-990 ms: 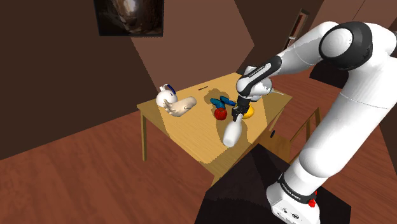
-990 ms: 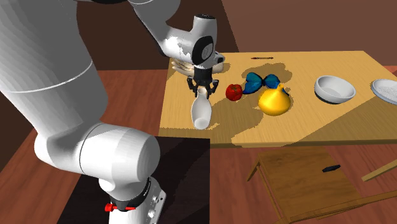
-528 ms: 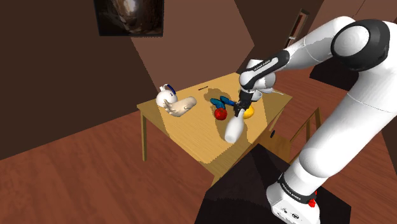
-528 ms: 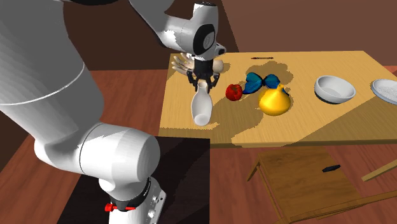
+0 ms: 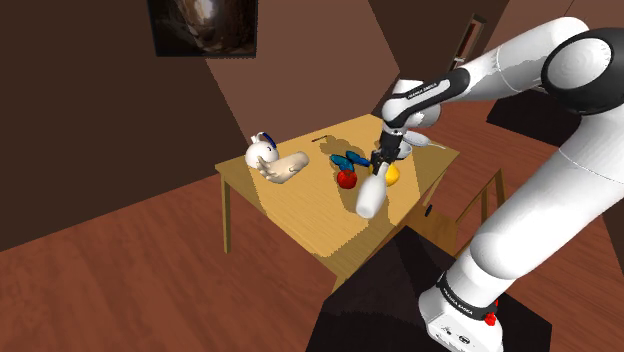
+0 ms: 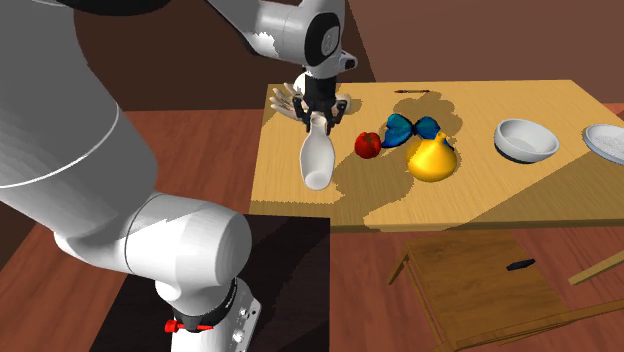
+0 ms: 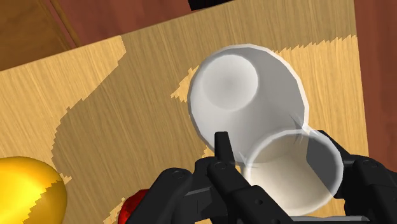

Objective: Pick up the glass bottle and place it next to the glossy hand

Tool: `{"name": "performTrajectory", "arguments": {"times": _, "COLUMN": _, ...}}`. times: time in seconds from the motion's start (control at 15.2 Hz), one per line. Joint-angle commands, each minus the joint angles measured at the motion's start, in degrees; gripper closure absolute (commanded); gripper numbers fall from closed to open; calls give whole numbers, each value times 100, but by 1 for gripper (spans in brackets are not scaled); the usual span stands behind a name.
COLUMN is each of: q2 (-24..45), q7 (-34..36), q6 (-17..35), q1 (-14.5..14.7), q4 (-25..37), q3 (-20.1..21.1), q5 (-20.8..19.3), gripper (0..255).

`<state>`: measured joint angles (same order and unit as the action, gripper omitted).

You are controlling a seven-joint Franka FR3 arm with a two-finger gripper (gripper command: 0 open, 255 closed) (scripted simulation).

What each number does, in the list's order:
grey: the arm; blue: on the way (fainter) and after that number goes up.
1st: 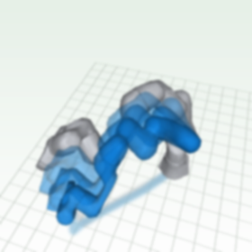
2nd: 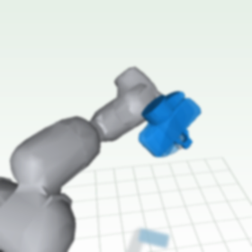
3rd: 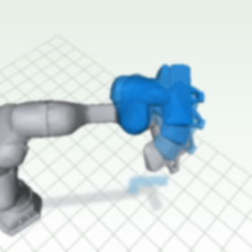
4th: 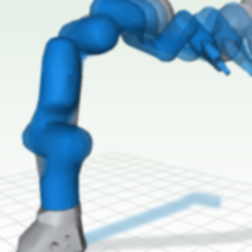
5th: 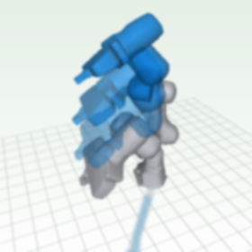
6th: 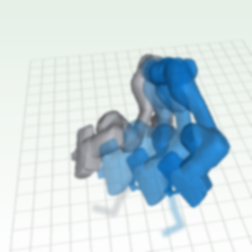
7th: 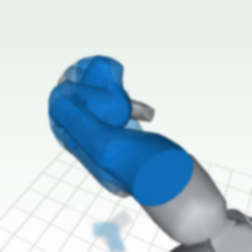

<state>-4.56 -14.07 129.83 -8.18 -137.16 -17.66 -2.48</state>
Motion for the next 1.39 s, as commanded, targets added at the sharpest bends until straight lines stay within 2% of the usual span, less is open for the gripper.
{"name": "performTrajectory", "arguments": {"times": 0.0, "q2": -86, "q7": 26, "q6": -150, "q1": 2, "q4": 67, "q3": 9, "q5": -27, "gripper": 255}}
{"name": "performTrajectory", "arguments": {"times": 1.32, "q2": -812, "q7": 162, "q6": -1754, "q1": 0, "q4": 966, "q3": 110, "q5": -188, "gripper": 255}}
